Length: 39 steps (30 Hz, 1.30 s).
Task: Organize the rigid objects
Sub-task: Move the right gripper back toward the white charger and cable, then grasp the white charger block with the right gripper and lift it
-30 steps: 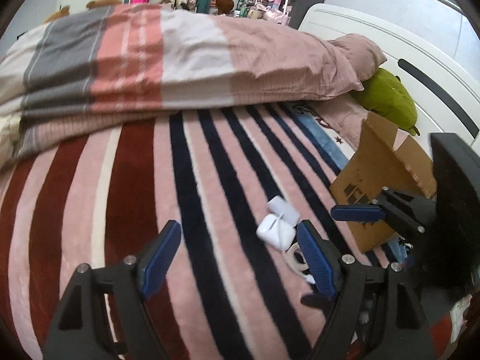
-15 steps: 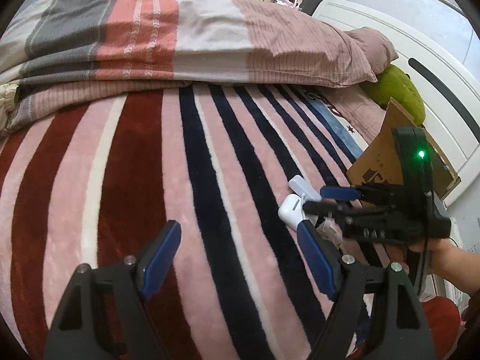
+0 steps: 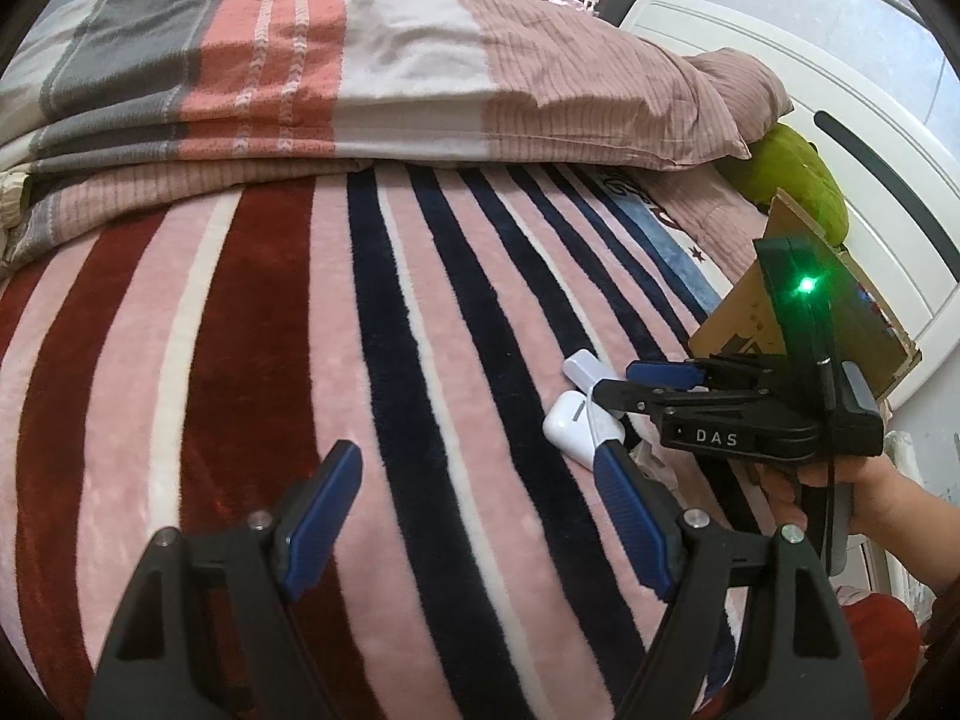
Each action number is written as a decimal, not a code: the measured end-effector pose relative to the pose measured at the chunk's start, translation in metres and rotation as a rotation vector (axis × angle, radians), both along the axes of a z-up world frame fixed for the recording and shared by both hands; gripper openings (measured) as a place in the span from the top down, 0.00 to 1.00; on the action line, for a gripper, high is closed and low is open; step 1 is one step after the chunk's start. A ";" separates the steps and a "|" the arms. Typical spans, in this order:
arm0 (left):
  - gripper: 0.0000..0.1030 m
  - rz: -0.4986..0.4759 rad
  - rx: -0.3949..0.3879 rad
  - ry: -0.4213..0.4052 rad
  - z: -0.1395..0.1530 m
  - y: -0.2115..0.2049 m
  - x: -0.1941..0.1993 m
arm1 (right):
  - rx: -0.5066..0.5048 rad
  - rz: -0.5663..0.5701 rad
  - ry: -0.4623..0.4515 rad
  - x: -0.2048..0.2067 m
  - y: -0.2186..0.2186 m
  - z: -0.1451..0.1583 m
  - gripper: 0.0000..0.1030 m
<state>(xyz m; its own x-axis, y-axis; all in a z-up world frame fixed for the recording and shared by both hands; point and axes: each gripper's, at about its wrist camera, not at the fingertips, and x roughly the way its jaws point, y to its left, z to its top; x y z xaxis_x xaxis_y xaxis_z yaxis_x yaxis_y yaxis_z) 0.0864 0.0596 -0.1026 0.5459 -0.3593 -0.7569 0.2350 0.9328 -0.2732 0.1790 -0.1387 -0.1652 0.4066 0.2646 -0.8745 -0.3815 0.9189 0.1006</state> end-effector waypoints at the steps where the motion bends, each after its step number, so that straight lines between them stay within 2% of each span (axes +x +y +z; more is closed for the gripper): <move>1: 0.25 -0.002 0.001 -0.001 0.000 0.000 -0.001 | 0.000 -0.003 0.004 0.000 0.000 0.001 0.62; 6: 0.25 0.003 0.008 0.001 -0.001 0.000 0.000 | 0.041 0.015 0.018 -0.002 -0.001 0.002 0.62; 8: 0.25 0.002 0.006 0.002 -0.001 -0.001 0.000 | 0.019 0.003 0.018 0.000 -0.001 0.000 0.62; 10: 0.25 -0.003 0.004 -0.001 0.000 -0.002 -0.001 | -0.039 -0.013 0.017 0.003 0.001 -0.003 0.56; 13: 0.25 -0.003 0.003 -0.006 0.001 -0.003 -0.002 | -0.074 -0.019 -0.002 0.003 0.004 -0.003 0.52; 14: 0.25 0.000 0.002 -0.005 0.000 -0.003 -0.002 | -0.098 -0.021 -0.016 0.003 0.006 -0.003 0.44; 15: 0.25 0.002 0.002 -0.004 0.000 -0.004 -0.002 | -0.150 -0.033 -0.041 0.002 0.009 -0.004 0.31; 16: 0.25 0.002 0.003 -0.005 0.000 -0.004 -0.003 | -0.192 -0.047 -0.066 0.001 0.012 -0.004 0.28; 22: 0.25 0.004 0.002 -0.010 0.002 -0.002 -0.006 | -0.312 -0.115 -0.117 0.005 0.013 -0.009 0.28; 24: 0.25 0.005 -0.001 -0.011 0.002 -0.001 -0.006 | -0.256 -0.127 -0.082 0.009 0.006 -0.013 0.28; 25: 0.25 0.005 -0.002 -0.010 0.002 -0.001 -0.006 | -0.221 -0.128 -0.074 0.010 0.002 -0.013 0.29; 26: 0.25 0.005 -0.002 -0.008 0.001 -0.001 -0.005 | -0.192 -0.127 -0.068 0.011 -0.001 -0.013 0.34; 28: 0.25 0.006 -0.005 -0.006 0.001 -0.002 -0.004 | -0.174 -0.102 -0.080 0.008 0.001 -0.011 0.50; 29: 0.25 0.004 -0.011 -0.005 0.001 -0.002 -0.003 | -0.178 -0.083 -0.090 0.005 0.005 -0.010 0.67; 30: 0.25 0.003 -0.018 -0.006 0.001 -0.003 -0.003 | -0.185 -0.054 -0.101 0.001 0.010 -0.009 0.76; 32: 0.25 -0.008 -0.046 -0.010 0.005 -0.004 0.000 | -0.209 -0.035 -0.132 -0.004 0.017 -0.006 0.77; 34: 0.25 -0.018 -0.068 -0.016 0.010 -0.005 0.003 | -0.179 -0.008 -0.148 -0.011 0.022 0.002 0.77; 39: 0.26 -0.062 -0.152 -0.049 0.034 -0.018 0.008 | -0.115 0.115 -0.232 -0.048 0.038 0.044 0.77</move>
<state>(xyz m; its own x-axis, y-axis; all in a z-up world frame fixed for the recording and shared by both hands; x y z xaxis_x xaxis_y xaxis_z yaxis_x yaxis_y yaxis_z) 0.0939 0.0417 -0.0684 0.5541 -0.5020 -0.6641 0.3076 0.8648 -0.3970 0.1314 -0.1002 -0.1211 0.5723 0.2248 -0.7887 -0.4844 0.8686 -0.1039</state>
